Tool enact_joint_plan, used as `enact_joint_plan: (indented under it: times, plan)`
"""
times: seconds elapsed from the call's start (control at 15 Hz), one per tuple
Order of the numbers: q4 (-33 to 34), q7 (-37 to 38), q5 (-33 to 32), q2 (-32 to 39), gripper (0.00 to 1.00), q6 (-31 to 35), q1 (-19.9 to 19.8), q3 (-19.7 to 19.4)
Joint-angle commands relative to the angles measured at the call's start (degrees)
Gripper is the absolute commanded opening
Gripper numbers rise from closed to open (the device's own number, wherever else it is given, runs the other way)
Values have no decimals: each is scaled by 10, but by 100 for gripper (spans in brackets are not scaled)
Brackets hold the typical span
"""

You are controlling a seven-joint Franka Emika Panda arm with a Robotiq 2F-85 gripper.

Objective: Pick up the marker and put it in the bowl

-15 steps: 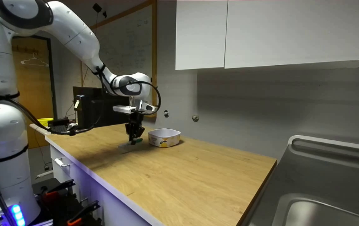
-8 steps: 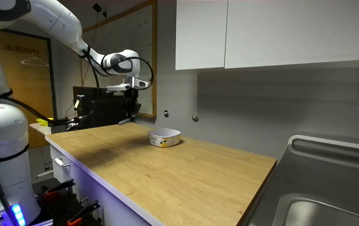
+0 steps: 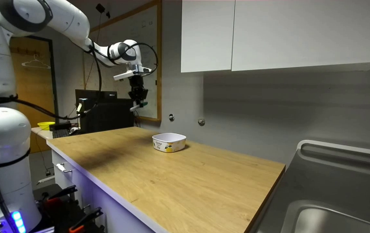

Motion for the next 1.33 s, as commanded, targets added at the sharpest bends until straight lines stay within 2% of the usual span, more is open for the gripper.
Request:
enact_joint_plan:
  times: [0.0,0.67,0.93,1.27]
  plan:
    - [144,3,-38,109,8,-66,2,-8]
    - [431,-37,-19,339,8,-194,-20,-66]
    - [492,-44,-13,402,8,-226,-25,-73]
    - [518,-48,-6,446,8,-243,-34,-77]
